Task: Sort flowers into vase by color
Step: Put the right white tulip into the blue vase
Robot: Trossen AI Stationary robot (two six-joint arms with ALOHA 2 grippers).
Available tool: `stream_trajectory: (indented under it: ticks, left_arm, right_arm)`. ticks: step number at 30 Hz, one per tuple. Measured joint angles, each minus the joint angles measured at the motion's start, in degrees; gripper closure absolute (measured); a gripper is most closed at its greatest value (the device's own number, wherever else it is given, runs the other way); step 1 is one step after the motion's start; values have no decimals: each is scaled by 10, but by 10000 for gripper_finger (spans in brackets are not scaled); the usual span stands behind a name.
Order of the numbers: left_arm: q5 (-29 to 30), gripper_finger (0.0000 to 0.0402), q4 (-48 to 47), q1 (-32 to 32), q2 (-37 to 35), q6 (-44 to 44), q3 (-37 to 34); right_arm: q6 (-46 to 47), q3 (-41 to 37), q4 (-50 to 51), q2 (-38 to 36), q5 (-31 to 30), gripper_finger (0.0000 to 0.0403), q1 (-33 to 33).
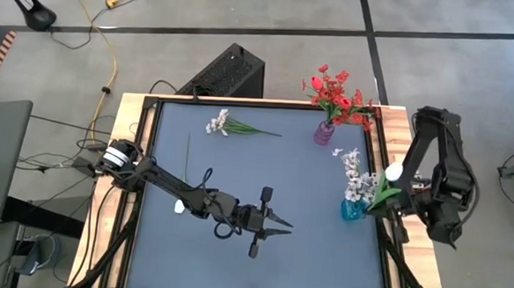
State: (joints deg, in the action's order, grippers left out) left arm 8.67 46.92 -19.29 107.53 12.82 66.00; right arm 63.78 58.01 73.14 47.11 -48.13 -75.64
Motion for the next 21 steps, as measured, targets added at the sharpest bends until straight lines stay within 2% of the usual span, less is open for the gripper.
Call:
stream_trajectory:
  ticks: [9,21]
  left_arm:
    - [-1,345,-3,0,0,0,0]
    - [-4,345,-30,0,0,-9,0]
  right_arm:
    - [23,72,108,0,4,372,27]
    - [42,79,168,1,38,372,57]
